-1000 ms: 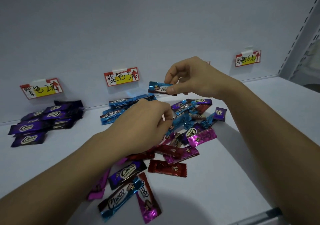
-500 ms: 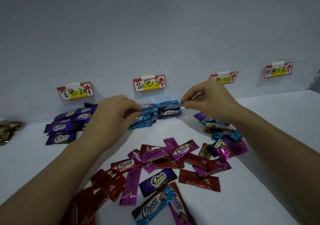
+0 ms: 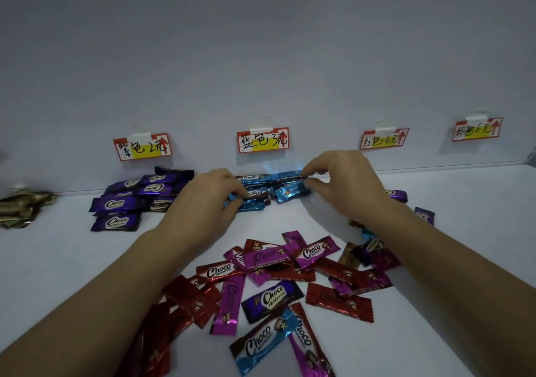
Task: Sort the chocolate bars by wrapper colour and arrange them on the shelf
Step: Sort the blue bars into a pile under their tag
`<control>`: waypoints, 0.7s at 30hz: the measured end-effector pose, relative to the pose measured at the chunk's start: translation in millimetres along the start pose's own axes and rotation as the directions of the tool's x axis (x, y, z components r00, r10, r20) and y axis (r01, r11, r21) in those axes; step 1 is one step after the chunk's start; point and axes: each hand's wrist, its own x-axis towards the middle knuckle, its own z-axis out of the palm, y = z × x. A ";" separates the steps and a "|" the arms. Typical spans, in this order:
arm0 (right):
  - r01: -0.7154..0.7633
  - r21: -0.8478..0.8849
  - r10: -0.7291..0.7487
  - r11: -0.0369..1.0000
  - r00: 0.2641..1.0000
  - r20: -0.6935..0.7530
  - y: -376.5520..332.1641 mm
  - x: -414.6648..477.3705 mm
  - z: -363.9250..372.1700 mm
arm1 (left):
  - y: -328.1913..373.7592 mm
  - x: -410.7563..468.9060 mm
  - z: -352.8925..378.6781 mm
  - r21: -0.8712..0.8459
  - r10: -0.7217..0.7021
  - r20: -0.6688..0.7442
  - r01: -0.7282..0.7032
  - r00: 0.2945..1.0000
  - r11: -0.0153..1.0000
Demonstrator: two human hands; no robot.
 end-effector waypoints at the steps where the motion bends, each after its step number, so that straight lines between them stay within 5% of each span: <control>1: -0.013 0.004 0.013 1.000 1.000 0.005 0.7 -1.2 -4.1 | 1.3 -0.7 -1.9 -0.001 -0.005 0.001 0.005 1.000 1.000; 10: -0.126 0.063 0.110 0.990 0.973 0.203 30.7 3.0 -52.9 | 43.3 2.8 -30.0 0.016 0.123 0.148 -0.127 0.981 0.992; 14: -0.134 -0.018 0.127 0.991 0.877 0.463 54.8 -0.2 -70.2 | 78.3 15.5 -34.1 -0.015 0.227 0.257 -0.231 0.939 0.973; 21: -0.180 0.012 0.135 0.984 0.779 0.612 75.6 -1.2 -74.6 | 139.0 32.8 -7.6 -0.152 0.303 0.314 -0.268 0.900 0.951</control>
